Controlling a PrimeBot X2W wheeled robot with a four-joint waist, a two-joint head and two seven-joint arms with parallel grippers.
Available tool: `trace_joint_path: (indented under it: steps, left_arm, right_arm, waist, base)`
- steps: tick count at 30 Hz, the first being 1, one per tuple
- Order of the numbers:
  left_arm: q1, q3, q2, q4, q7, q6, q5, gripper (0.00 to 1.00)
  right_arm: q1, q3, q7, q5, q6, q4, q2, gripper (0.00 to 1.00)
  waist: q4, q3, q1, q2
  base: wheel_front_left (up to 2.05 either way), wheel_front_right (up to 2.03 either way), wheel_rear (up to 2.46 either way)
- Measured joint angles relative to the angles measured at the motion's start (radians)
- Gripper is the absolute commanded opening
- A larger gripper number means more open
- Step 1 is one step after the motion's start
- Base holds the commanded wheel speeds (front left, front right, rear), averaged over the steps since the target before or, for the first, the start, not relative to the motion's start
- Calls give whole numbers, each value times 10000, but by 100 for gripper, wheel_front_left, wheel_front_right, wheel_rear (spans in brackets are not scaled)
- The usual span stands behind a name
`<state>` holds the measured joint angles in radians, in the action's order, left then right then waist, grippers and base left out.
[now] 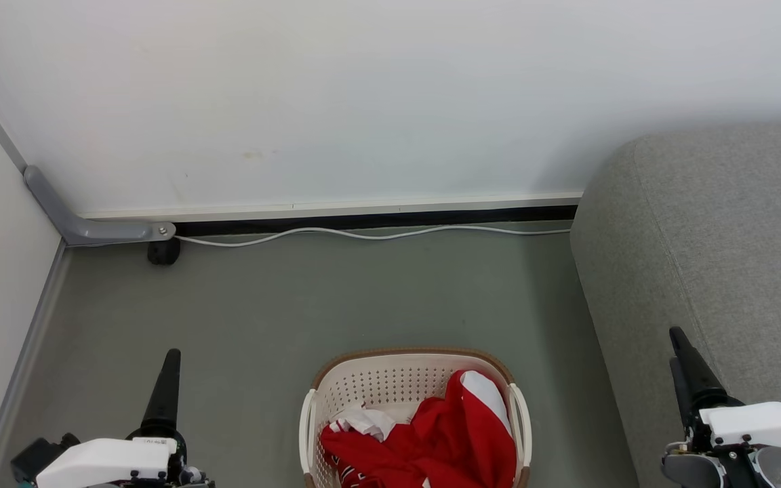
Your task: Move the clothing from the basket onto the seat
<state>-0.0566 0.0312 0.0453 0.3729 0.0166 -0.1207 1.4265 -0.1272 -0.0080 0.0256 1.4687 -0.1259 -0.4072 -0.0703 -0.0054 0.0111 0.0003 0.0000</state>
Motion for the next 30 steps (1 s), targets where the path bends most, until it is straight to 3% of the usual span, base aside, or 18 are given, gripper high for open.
trace_joint_path:
  steps: [30]
  left_arm:
    - [-560,-221,169,301,-848,-13,-5271,100]
  right_arm:
    - [-1006,594,-894,-4546,0,-872,-362,100]
  waist:
    - [-71,46,-2,0]
  base:
    - [0,0,0]
